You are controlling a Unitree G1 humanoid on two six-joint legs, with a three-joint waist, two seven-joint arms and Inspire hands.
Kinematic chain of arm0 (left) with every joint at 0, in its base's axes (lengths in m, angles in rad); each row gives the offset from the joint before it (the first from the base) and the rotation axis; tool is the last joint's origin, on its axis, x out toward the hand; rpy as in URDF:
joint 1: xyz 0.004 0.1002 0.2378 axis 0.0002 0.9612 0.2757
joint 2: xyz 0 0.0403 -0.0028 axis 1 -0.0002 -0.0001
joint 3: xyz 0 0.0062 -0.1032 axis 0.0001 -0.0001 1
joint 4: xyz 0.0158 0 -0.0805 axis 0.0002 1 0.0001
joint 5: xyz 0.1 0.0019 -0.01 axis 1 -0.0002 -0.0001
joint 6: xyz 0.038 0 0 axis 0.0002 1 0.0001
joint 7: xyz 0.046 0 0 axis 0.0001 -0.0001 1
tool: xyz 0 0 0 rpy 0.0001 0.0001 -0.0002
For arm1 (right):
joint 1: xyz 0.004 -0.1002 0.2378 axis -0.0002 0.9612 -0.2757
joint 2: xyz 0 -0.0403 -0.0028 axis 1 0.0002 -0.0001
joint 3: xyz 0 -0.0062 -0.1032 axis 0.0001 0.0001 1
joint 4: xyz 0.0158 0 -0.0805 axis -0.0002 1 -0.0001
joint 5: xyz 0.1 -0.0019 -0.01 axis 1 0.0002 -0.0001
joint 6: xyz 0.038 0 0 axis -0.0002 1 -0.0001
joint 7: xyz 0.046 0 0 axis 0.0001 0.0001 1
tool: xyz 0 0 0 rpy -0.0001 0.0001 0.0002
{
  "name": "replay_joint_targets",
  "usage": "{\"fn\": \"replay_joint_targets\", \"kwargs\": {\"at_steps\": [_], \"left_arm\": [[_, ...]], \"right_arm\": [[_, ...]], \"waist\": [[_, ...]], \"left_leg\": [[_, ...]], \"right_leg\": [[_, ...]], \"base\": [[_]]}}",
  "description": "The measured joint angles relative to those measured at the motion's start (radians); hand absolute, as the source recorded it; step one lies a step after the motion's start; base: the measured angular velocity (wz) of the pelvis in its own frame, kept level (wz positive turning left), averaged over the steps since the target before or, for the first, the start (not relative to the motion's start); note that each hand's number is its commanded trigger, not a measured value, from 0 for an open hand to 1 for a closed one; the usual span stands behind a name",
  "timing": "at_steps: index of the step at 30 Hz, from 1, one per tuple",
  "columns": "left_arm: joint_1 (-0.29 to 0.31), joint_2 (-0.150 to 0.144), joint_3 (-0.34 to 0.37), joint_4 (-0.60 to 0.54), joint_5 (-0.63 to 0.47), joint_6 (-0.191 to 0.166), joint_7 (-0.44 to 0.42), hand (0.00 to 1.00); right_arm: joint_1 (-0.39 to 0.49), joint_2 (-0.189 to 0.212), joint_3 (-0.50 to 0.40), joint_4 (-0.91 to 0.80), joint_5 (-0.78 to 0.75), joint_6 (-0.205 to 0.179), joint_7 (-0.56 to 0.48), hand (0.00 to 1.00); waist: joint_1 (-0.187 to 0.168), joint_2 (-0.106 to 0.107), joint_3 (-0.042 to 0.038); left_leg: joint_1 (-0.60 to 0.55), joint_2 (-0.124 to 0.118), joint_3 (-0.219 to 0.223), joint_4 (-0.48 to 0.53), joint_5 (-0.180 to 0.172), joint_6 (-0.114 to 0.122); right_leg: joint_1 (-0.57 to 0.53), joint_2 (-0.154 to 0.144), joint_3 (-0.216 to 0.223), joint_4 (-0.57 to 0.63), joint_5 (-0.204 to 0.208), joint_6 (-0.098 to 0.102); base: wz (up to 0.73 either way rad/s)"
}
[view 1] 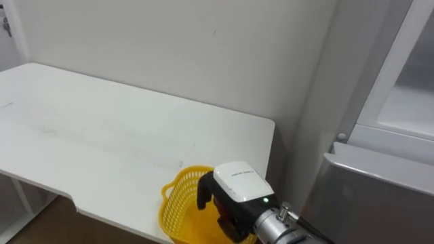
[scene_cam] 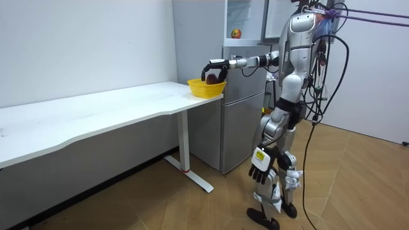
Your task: Retrieve from the upper fridge
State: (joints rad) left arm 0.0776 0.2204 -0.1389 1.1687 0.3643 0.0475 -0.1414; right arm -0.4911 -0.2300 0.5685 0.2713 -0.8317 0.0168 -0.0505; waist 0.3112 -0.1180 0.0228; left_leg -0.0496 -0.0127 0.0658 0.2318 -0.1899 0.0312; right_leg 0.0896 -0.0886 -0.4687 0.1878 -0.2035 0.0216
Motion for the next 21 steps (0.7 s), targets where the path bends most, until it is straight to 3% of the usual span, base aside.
{"fn": "replay_joint_targets", "kwargs": {"at_steps": [21], "left_arm": [[-0.003, 0.000, -0.001, 0.001, 0.000, 0.000, 0.001, 0.00]], "right_arm": [[0.002, 0.000, 0.001, 0.000, -0.001, -0.001, -0.001, 0.00]], "waist": [[-0.001, -0.004, -0.0020]], "left_leg": [[0.006, 0.000, 0.000, -0.009, 0.000, 0.000]], "right_leg": [[0.000, 0.001, 0.001, -0.001, 0.000, 0.000]], "base": [[0.00]]}}
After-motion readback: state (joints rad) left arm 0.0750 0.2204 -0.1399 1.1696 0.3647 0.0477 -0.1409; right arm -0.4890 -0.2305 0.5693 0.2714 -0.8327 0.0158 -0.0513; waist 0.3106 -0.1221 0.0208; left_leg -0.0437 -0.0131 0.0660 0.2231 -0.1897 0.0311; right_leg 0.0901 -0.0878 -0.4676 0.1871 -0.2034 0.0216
